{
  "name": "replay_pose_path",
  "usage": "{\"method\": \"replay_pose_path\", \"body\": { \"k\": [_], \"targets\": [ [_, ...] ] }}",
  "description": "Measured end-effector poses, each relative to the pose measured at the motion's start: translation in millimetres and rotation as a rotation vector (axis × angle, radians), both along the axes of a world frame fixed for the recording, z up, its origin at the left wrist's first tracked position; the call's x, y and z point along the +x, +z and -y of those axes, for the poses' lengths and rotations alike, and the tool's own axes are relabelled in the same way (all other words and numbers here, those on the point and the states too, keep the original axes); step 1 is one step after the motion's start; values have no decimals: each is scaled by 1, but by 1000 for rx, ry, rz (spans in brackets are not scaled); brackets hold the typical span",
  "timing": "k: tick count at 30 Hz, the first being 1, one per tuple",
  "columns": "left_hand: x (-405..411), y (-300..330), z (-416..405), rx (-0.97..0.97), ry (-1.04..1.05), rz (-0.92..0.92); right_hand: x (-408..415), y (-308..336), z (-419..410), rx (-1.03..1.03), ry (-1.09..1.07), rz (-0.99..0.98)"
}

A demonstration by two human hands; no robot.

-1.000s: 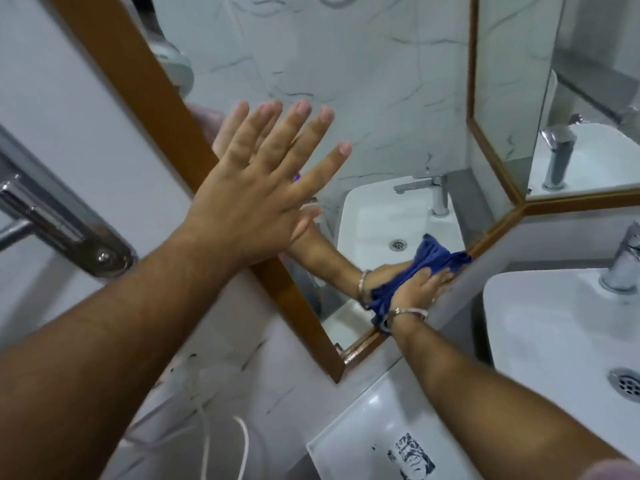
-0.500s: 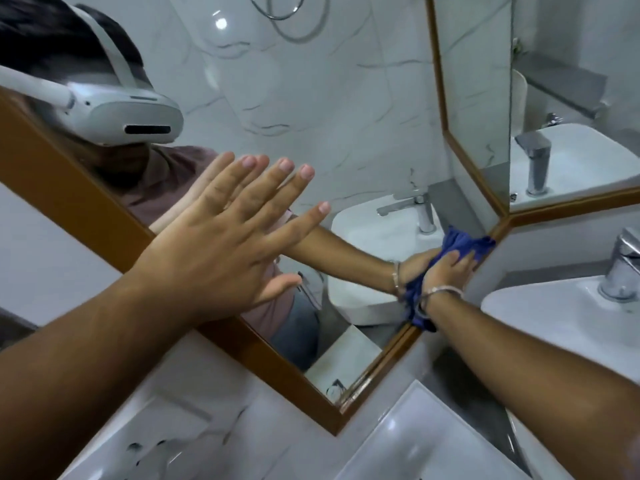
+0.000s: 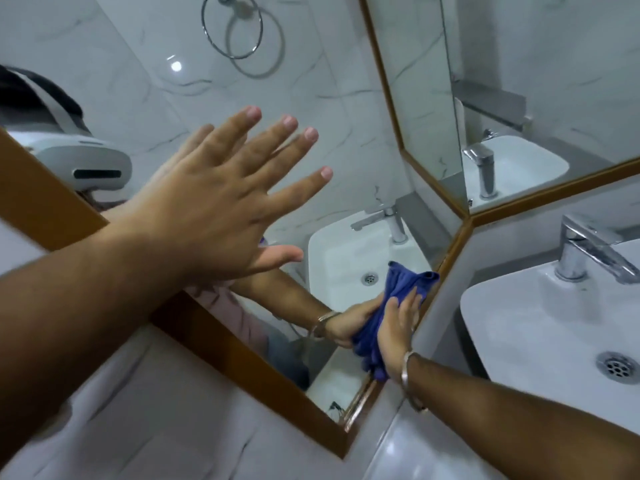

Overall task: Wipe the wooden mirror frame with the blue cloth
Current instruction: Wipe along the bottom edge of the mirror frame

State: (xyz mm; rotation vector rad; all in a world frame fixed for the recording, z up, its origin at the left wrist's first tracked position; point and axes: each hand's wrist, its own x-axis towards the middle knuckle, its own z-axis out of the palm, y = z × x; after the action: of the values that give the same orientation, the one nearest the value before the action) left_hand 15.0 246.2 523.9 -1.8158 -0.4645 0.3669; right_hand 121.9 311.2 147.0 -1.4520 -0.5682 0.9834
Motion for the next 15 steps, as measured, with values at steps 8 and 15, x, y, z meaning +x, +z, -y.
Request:
{"method": "replay_pose_path", "body": {
  "k": [8, 15],
  "targets": [
    [14, 21, -16, -53, -222, 14, 139, 33, -124, -138, -268, -107],
    [6, 29, -20, -32, -218, 55, 138, 27, -120, 81, -328, -228]
  ]
}}
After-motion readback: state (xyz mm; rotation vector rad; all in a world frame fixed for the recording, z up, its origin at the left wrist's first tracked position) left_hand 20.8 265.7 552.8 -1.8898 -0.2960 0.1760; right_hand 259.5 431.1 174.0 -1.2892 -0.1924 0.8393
